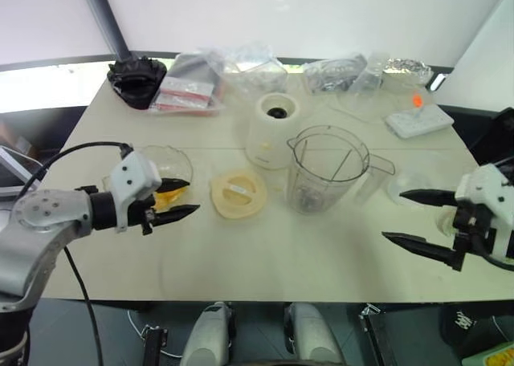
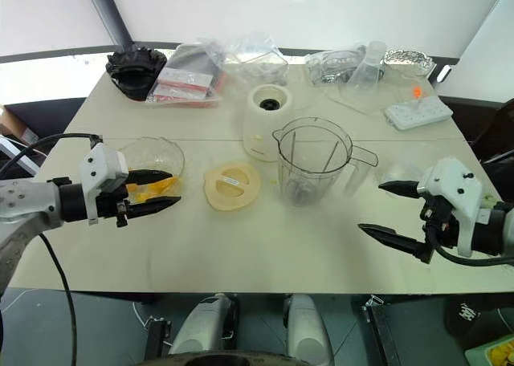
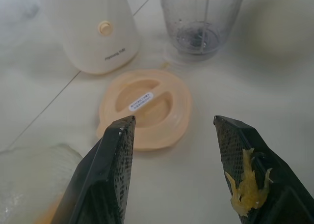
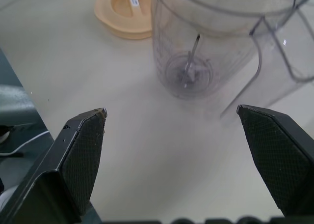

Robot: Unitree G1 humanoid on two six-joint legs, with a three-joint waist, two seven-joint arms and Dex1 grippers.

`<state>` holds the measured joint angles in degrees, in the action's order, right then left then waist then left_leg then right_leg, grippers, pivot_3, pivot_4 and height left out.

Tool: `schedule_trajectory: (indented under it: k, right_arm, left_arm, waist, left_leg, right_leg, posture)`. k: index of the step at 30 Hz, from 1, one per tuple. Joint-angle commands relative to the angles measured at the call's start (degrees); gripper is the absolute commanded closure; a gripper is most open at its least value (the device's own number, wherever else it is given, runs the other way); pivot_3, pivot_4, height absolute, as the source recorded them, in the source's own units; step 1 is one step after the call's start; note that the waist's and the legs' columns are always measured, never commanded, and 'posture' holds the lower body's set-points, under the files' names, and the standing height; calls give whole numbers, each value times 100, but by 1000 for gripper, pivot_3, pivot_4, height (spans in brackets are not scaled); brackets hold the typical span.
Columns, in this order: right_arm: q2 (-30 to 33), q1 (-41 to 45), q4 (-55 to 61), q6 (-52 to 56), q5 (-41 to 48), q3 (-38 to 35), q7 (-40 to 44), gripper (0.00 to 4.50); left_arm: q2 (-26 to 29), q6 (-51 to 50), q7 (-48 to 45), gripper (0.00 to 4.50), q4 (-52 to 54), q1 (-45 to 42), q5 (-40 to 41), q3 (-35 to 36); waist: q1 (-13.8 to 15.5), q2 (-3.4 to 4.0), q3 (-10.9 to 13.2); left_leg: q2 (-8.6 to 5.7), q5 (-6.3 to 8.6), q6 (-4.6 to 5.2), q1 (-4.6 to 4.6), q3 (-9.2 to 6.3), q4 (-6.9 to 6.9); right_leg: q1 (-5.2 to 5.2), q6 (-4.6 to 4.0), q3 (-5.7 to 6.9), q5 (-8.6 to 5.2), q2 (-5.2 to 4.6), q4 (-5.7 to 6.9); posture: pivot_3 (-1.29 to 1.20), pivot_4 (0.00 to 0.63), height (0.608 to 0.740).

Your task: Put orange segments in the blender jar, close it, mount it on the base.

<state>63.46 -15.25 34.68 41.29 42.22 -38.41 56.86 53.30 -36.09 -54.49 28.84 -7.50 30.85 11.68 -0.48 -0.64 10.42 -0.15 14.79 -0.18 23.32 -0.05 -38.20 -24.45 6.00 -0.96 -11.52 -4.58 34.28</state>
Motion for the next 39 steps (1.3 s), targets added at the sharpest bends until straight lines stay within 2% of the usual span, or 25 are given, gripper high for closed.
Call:
schedule_trajectory:
  k: [1,9,27,29,32,36,39]
  right_arm:
    - [117,350,26,83,113,-93,-24,45]
    - [34,839,72,232,151,343,-150,45]
    - [-25,949,58,295,109,408,-125,45]
    - [-32,1077,28,272,95,519,-208,45]
    - [-63,1303,-37,172,12,786,-314,45]
    - [-9,1368,-5,167,32,1019,-209,45]
    - [17,1481,-18,173,38,1100,-229,45]
  left_arm:
    - [106,59,-153,1865,-66,-146,67,-15]
    - [83,188,-150,1865,-203,-238,-110,-175]
    - [289,241,-354,1865,-552,-498,-282,-245]
    - [493,612,-697,1865,-1095,-884,-571,-464]
    - [795,1246,-1601,1865,-2315,-1921,-1135,-1202]
    - [605,1984,-2558,1865,-3954,-3341,-1853,-2104]
    - [489,2911,-3119,1865,-5058,-4040,-2645,-2754]
  waist:
    - [0,-1,1]
    - [-9,-19,11]
    - [-4,-20,12]
    - [7,-23,14]
    - [9,-27,16]
    - [7,-26,15]
    - [4,-27,16]
  left_leg:
    - [0,0,0,3,1,1]
    - [0,0,0,5,2,1]
    - [0,0,0,5,2,1]
    - [0,0,0,5,2,1]
    - [-2,0,0,5,14,-2]
    - [-2,0,0,8,24,0]
    - [-10,3,7,15,32,2]
  right_leg:
    - [-3,0,0,0,-1,-1]
    - [-3,-1,-1,1,-2,-4]
    - [-4,-1,-2,1,-2,-3]
    - [-4,-1,-2,1,-2,-2]
    - [-6,-2,4,1,1,-1]
    - [-7,-3,3,2,-2,-5]
    - [-9,-2,1,2,-4,-9]
  posture:
    - [0,150,740]
    - [0,150,740]
    - [0,150,740]
    - [0,150,740]
    - [0,150,740]
    - [0,150,740]
    - [0,150,740]
